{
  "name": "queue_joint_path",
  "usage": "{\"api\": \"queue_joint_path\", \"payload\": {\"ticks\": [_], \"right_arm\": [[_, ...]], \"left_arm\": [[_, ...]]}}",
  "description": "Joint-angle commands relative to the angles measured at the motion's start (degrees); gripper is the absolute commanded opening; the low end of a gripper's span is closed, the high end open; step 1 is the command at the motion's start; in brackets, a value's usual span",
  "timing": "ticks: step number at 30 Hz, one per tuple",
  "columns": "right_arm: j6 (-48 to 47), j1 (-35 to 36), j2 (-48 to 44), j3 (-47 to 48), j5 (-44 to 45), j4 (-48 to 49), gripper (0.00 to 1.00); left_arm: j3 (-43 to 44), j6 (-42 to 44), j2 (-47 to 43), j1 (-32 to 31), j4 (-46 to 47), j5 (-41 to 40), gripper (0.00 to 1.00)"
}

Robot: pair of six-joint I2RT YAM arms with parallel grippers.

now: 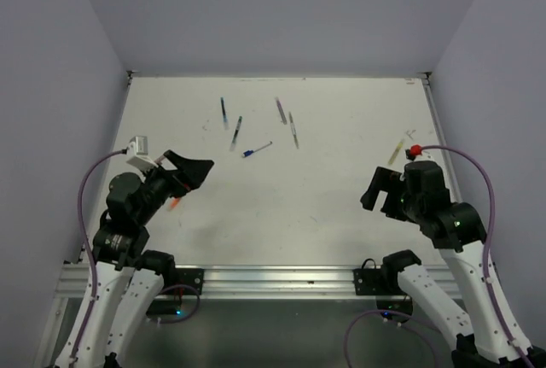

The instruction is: Open the pen caps

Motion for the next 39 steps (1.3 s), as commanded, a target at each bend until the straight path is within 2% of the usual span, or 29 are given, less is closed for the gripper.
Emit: {"api": "queue_joint_path", "payload": {"ticks": [1, 5, 9, 11, 15, 18, 21, 22, 23, 27, 28, 30, 39], "right_arm": [[0.42, -0.08, 4.67, 2.97, 5.06, 3.09, 0.99], [1.12, -0.16, 16.62, 9.46, 4.27, 5.46, 0.99], [0.77, -0.51, 30.31, 15.71, 12.25, 7.4, 0.99], [-0.46, -3.66, 34.64, 18.44, 14.21, 8.1, 0.99], [-1.08, -11.23, 44.93, 18.97, 8.84, 14.41, 0.99], [-1.52, -12.82, 52.58, 21.6, 12.62, 16.36, 0.99], [-1.6, -14.75, 58.73, 24.33, 12.44, 18.99, 0.9], [-1.78, -15.19, 60.05, 25.29, 12.8, 19.18, 0.8], [-1.78, -15.54, 62.59, 27.48, 13.06, 19.27, 0.77], [-1.52, -16.69, 66.47, 30.49, 13.77, 21.46, 0.75], [-1.34, -18.6, 67.17, 30.66, 13.33, 22.16, 0.71], [-1.17, -19.32, 69.36, 31.36, 12.28, 22.61, 0.69], [-2.39, -22.31, 73.24, 29.26, 9.9, 25.76, 0.67]], "left_arm": [[3.69, 4.27, 4.3, -0.18, -5.73, -0.53, 1.0], [5.19, 5.42, 8.61, -0.18, -7.05, 0.78, 0.96], [4.14, 5.16, 9.41, -0.18, -4.95, 4.2, 0.91], [3.61, 6.56, 10.11, -0.27, -5.03, 3.51, 0.9], [3.52, 9.02, 12.57, -0.27, -6.09, 1.84, 0.89], [3.69, 10.08, 14.68, -0.27, -5.3, 3.76, 0.89], [3.43, 10.08, 15.39, -0.27, -4.16, 6.04, 0.89], [3.08, 9.99, 15.21, -0.27, -3.89, 6.66, 0.89], [2.91, 9.99, 14.95, -0.27, -3.63, 7.02, 0.88], [2.9, 11.04, 14.24, -0.36, -3.36, 7.11, 0.88], [2.99, 11.74, 14.24, -0.36, -3.36, 7.02, 0.88], [2.99, 12.1, 14.59, -0.36, -3.19, 6.85, 0.88], [2.82, 14.21, 18.19, -0.36, -0.9, 9.3, 0.88]]}}
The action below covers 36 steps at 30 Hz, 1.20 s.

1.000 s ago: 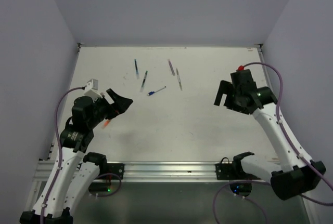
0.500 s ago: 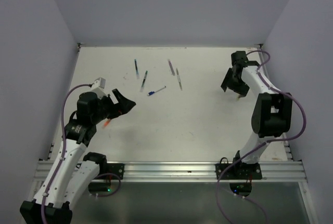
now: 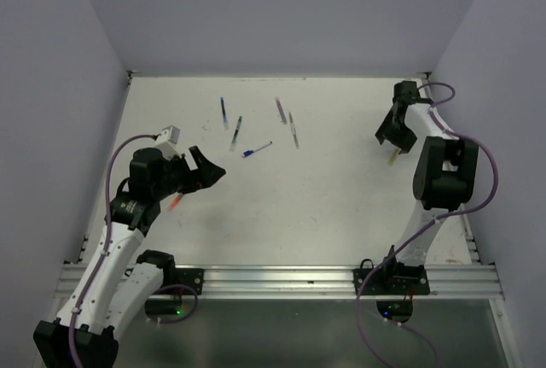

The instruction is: Open the pen caps

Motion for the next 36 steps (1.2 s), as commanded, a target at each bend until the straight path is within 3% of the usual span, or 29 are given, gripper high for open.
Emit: {"api": "queue_joint_path", "payload": {"ticks": [1, 9, 13, 17, 18, 19, 20, 22, 27, 33, 36], "right_arm": [[-0.99, -0.78, 1.05, -0.62, -1.25, 3.24, 0.66], [-1.0, -1.49, 4.04, -3.52, -1.95, 6.13, 0.61], [-1.26, -1.75, 3.78, -5.45, -2.48, 6.84, 0.52], [-1.17, -1.84, 3.52, -8.26, -3.97, 8.95, 0.28], [-1.43, -1.84, 3.78, -8.79, -4.5, 9.73, 0.14], [-1.78, -1.75, 3.87, -9.32, -4.68, 10.09, 0.07], [-2.4, -1.58, 3.69, -9.5, -5.55, 10.7, 0.02], [-3.37, 0.35, 1.34, -10.28, -6.0, 11.15, 0.0], [-4.43, 14.73, -8.77, -9.76, 0.16, 6.94, 0.0], [-2.58, 31.87, -25.64, -18.61, -14.85, 10.52, 0.0], [-1.17, 38.73, -33.55, -25.81, -23.36, 15.7, 0.0]], "left_arm": [[0.15, 1.69, 0.84, -0.34, 3.19, 3.34, 0.88], [-0.56, 2.47, 1.55, -0.34, 4.25, 3.43, 0.87], [-0.47, 2.92, 1.81, -0.34, 3.81, 3.69, 0.87], [-0.73, 3.53, 1.64, -0.34, 3.54, 3.78, 0.85], [-0.9, 3.97, 1.64, -0.34, 3.63, 4.22, 0.84], [-0.99, 4.06, 1.9, -0.34, 3.72, 4.66, 0.83], [-1.17, 4.15, 1.9, -0.34, 3.98, 5.18, 0.82], [-1.52, 5.02, 2.51, -0.34, 5.12, 7.64, 0.82], [-2.57, 3.28, 5.23, -0.34, 12.31, 17.9, 0.72], [-5.48, -6.29, 12.52, -2.7, 28.04, 24.43, 0.68], [-4.42, -9.28, 14.9, -3.5, 29.03, 22.69, 0.68]]}}
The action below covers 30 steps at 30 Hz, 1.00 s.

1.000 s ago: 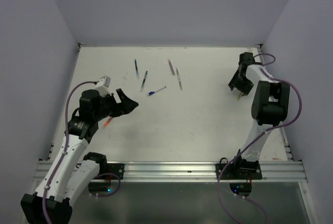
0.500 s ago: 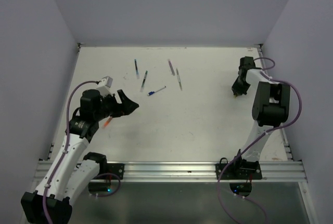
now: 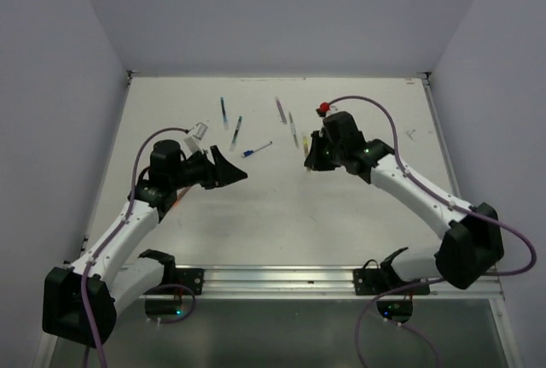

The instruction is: Open the pen caps

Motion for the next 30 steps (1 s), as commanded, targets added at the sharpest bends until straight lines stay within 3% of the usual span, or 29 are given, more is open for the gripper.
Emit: {"api": "queue_joint_path", "payload": {"ticks": [1, 6, 11, 26, 30], "right_arm": [[1.6, 4.77, -7.18, -8.13, -11.67, 5.28, 0.0], [4.06, 12.59, -15.53, -15.87, -16.44, 12.77, 0.0], [6.52, 15.51, -16.25, -16.77, -18.55, 16.37, 0.0], [8.9, 21.4, -7.65, -11.5, -19.08, 22.53, 0.0], [9.07, 21.93, -6.59, -11.14, -18.2, 23.41, 0.0]], "left_arm": [[0.5, -6.78, 1.33, -0.75, 9.15, 2.35, 0.68], [-1.79, -14.42, 1.51, -1.27, 14.26, -0.37, 0.69], [-2.49, -15.84, 3.44, -3.2, 15.32, -2.13, 0.69], [-0.73, -17.34, 6.78, -7.95, 16.9, -4.51, 0.68], [-1.17, -17.34, 6.96, -8.39, 17.17, -4.68, 0.63]]}}
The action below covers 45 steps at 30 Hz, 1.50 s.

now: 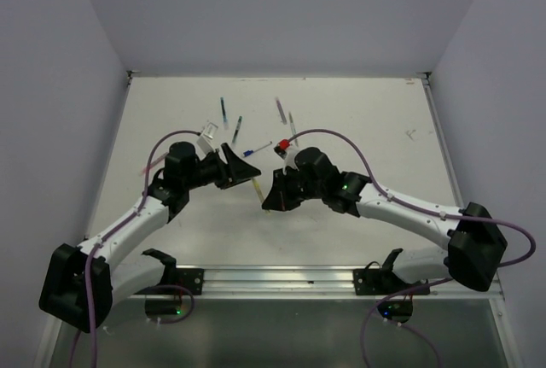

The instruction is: Open the pen caps

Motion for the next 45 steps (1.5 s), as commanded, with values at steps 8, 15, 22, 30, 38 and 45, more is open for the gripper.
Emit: {"api": "queue_joint_path", "payload": {"ticks": [8, 15, 22, 30, 38, 45], "right_arm": [[0.86, 0.64, 1.68, 3.22, 0.64, 4.84, 0.0], [0.33, 0.73, 1.77, 4.1, 4.51, 2.9, 0.11], [-1.25, 0.72, 3.96, 6.47, 5.48, 1.23, 0.46], [-1.95, 0.9, 8.71, 9.11, 4.42, 1.24, 0.0], [-6.88, 14.16, 10.2, 12.62, 47.93, -17.56, 0.0], [-7.14, 16.55, 6.0, 2.27, 42.88, -9.51, 0.0]], "left_arm": [[0.79, -1.5, 1.3, -0.87, 3.84, 0.26, 0.49], [0.79, -1.59, 1.13, -1.05, 3.75, 0.17, 0.01], [1.23, -1.5, 1.13, -1.05, 3.31, 0.17, 0.0], [3.59, -0.89, 1.3, -1.05, 0.61, -0.18, 0.0], [9.75, -5.18, 3.85, 1.4, -4.25, -7.47, 0.0], [10.99, -7.47, 6.22, 10.01, 0.05, -4.93, 0.0]]}}
